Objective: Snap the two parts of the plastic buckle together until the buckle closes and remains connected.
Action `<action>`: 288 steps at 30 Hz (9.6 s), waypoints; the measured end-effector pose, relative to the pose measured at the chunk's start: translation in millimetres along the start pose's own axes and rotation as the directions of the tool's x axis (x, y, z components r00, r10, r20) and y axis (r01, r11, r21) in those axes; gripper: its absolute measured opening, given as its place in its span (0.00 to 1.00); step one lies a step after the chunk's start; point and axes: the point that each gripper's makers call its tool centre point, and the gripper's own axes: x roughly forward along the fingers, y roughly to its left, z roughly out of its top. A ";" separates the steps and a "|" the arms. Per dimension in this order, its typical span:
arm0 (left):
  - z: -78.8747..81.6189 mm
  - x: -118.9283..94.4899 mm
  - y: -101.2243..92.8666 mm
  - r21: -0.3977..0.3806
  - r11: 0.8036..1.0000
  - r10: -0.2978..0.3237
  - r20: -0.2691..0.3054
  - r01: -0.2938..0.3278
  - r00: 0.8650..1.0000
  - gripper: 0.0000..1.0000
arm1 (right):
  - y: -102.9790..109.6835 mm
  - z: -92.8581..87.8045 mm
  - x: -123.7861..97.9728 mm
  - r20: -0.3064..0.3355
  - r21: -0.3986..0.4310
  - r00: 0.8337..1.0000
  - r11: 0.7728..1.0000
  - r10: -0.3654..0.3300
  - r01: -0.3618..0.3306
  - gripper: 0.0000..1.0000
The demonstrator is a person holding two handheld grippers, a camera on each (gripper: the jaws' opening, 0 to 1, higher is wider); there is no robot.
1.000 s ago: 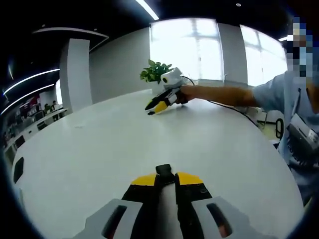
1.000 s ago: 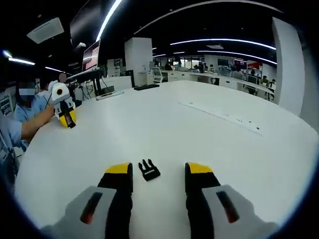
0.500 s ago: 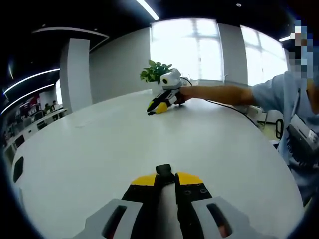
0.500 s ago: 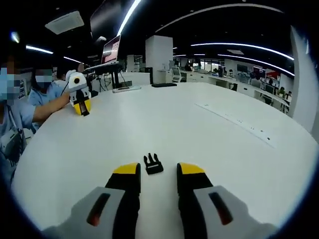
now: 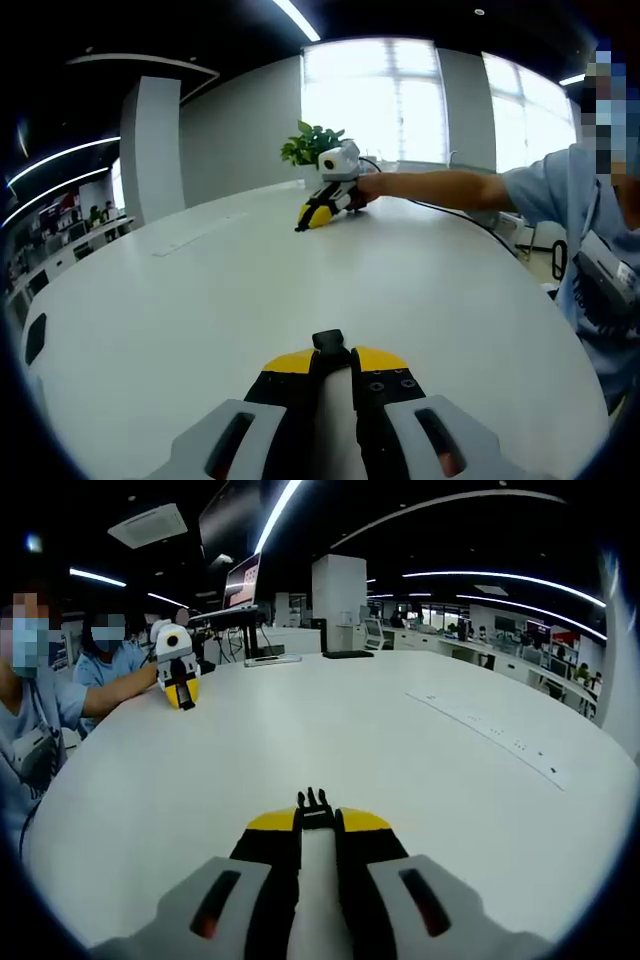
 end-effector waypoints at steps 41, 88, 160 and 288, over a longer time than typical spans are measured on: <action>3.6 7.5 -31.6 0.058 0.990 -0.127 0.014 0.126 0.992 0.11 | 144.7 50.7 36.2 0.156 -0.133 0.958 0.966 0.240 -0.221 0.13; 5.3 17.7 -54.4 0.056 0.979 -0.200 0.033 0.198 0.979 0.11 | 181.0 53.1 44.9 0.141 -0.154 0.945 0.950 0.294 -0.273 0.13; 10.0 26.0 -72.1 0.103 0.961 -0.263 0.050 0.257 0.964 0.12 | 211.1 45.2 68.9 0.049 -0.202 0.947 0.932 0.317 -0.301 0.12; 11.0 31.7 -97.5 0.134 0.937 -0.332 0.044 0.323 0.942 0.11 | 244.9 52.1 80.6 0.035 -0.306 0.915 0.876 0.402 -0.373 0.12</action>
